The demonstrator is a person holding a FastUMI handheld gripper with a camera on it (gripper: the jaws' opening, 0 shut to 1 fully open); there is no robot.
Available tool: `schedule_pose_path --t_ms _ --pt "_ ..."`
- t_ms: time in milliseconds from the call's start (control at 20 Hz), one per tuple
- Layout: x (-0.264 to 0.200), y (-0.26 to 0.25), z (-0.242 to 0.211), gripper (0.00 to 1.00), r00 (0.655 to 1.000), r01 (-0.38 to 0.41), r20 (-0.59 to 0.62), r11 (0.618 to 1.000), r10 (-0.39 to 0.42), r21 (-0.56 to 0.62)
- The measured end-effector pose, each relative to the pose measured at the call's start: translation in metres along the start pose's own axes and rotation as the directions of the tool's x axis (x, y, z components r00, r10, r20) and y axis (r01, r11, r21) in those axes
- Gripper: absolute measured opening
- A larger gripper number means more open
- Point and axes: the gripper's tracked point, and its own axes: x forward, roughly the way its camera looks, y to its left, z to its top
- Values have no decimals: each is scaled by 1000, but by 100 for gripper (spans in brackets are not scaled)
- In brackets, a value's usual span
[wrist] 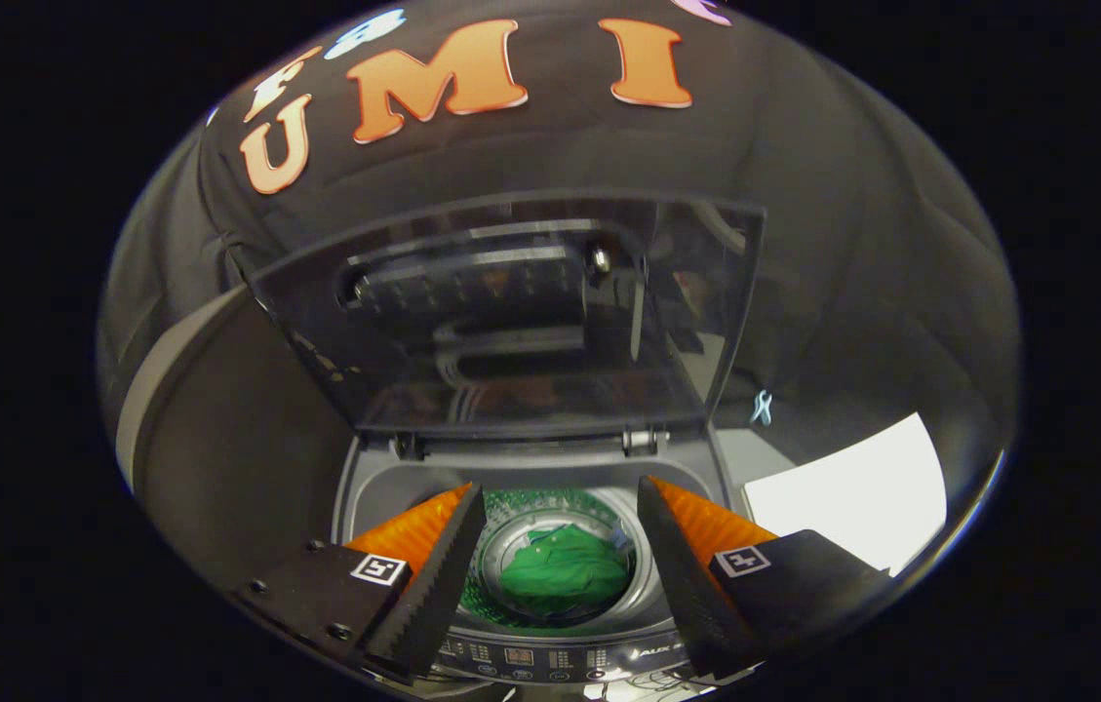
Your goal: Put the clothes into the washing machine and then close the washing machine lid.
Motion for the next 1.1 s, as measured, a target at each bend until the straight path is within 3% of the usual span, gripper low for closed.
schedule_pose_path --t_ms 300,650,1100 --pt "-25 19 79 99 993 -54 105 998 52 17" --pt "-8 21 149 99 983 -22 183 1000 18 22" --pt "36 40 171 99 986 6 166 999 2 -50"
